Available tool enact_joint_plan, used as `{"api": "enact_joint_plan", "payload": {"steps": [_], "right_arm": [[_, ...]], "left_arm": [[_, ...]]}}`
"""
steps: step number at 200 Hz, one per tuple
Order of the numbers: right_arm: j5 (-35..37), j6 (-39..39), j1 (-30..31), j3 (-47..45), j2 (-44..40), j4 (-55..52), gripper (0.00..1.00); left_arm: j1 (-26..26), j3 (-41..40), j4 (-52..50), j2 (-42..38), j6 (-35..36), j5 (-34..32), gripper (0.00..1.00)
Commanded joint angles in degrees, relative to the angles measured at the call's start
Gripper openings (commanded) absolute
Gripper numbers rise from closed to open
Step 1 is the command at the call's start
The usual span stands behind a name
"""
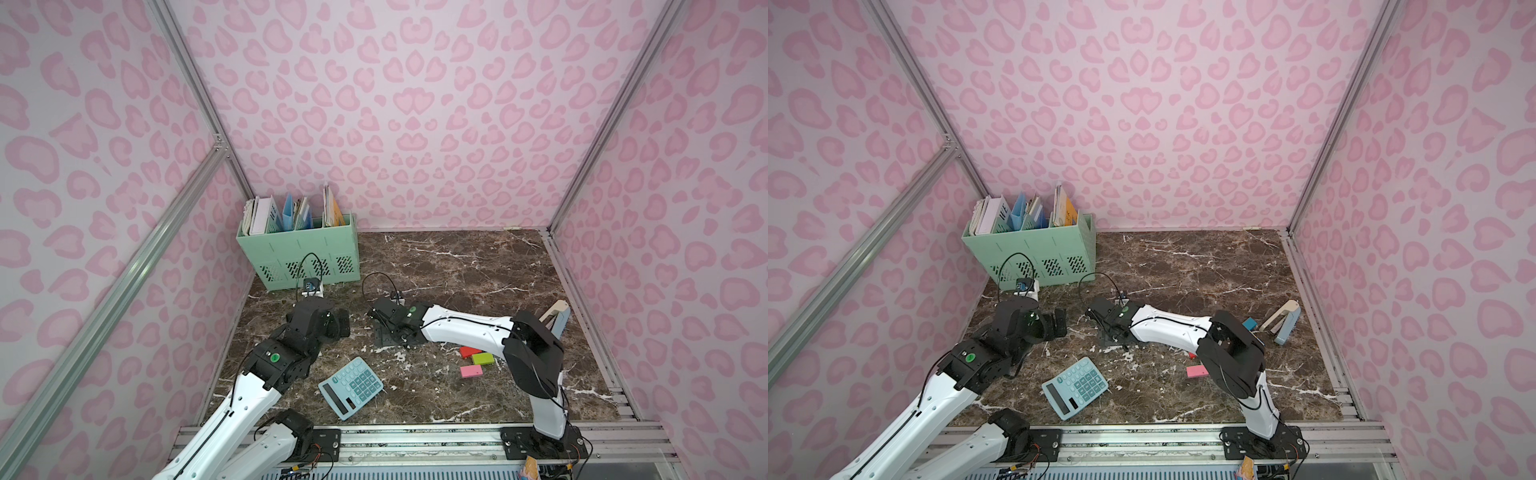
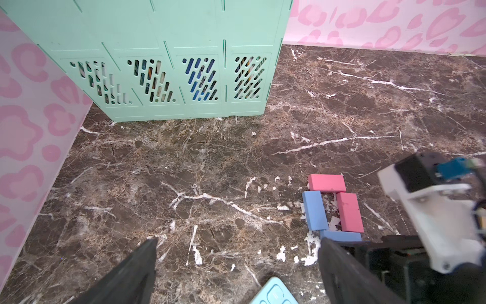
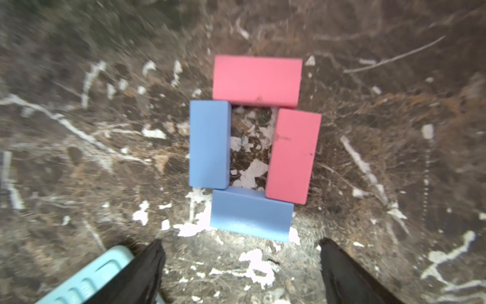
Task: Assemble the number 8 with building blocks
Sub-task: Move the distractor to the center of the board.
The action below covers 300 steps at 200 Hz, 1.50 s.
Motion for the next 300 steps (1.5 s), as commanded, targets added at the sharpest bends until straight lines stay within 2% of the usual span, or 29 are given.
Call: {"api": "enact_joint_plan", "payload": {"steps": [1,21,43,83,103,118,128,152,171,195,221,245,265,278,300], "right_arm": [[3.73,-2.54,0.25,-2.00,-5.92,2.56,0.93],[4.22,-4.60,-0.97,-6.90,-13.42,5.14,0.95],[2.31,-6.39,-4.26,-17.36,-22.20,9.02,0.97],[-9.96,-9.22,-8.05,-34.62,-34.91,20.53,0.99],[-10.17,-7.32,-9.58,-39.02,-39.90,20.02,0.99],[-7.04,-5.96,-11.80,-42.34,-44.54,19.73,0.99],[-6.80,-6.15,-14.21,-44.55,-47.64,20.03,0.99],[-11.67,-8.04,-21.77,-49.17,-54.28,22.28,0.99],[-12.63,-9.60,-28.81,-50.89,-57.65,20.05,0.99],[-16.62,-12.75,-38.69,-52.61,-58.10,17.83,0.99],[-17.19,-14.64,-44.00,-53.05,-54.30,17.01,0.95],[-19.13,-16.84,-44.26,-51.45,-49.34,16.63,0.86],[-20.31,-17.85,-41.41,-50.13,-47.23,16.42,0.85],[-20.83,-19.06,-36.70,-48.57,-46.21,16.76,0.86],[-25.86,-19.30,-25.08,-45.85,-42.57,21.99,0.91]], "left_arm": [[0.04,-0.20,1.30,-0.08,0.41,-0.39,0.99],[0.03,-0.09,1.18,0.27,0.50,-0.52,0.99],[0.07,-0.11,1.27,0.37,0.50,-0.64,0.99],[0.03,-0.35,1.79,0.28,0.59,-0.40,0.99],[0.03,-0.43,2.05,0.62,0.67,0.19,0.99],[0.06,-0.32,2.33,0.88,0.67,1.04,0.99],[0.02,-0.26,2.67,1.03,0.67,1.93,0.99],[0.08,-0.48,3.38,1.16,0.74,4.63,0.99],[0.06,-0.70,3.66,1.25,0.70,6.72,0.99],[0.03,-0.61,3.78,1.50,1.44,7.68,0.99],[0.03,-0.57,3.84,1.90,1.73,7.84,0.99],[0.03,-0.62,3.37,2.29,1.73,7.95,0.99],[0.03,-0.06,0.15,2.79,-0.59,6.77,0.99],[0.04,1.20,-3.95,3.33,-4.43,8.83,0.99],[0.03,2.27,-6.93,3.97,-5.83,12.73,0.99]]}}
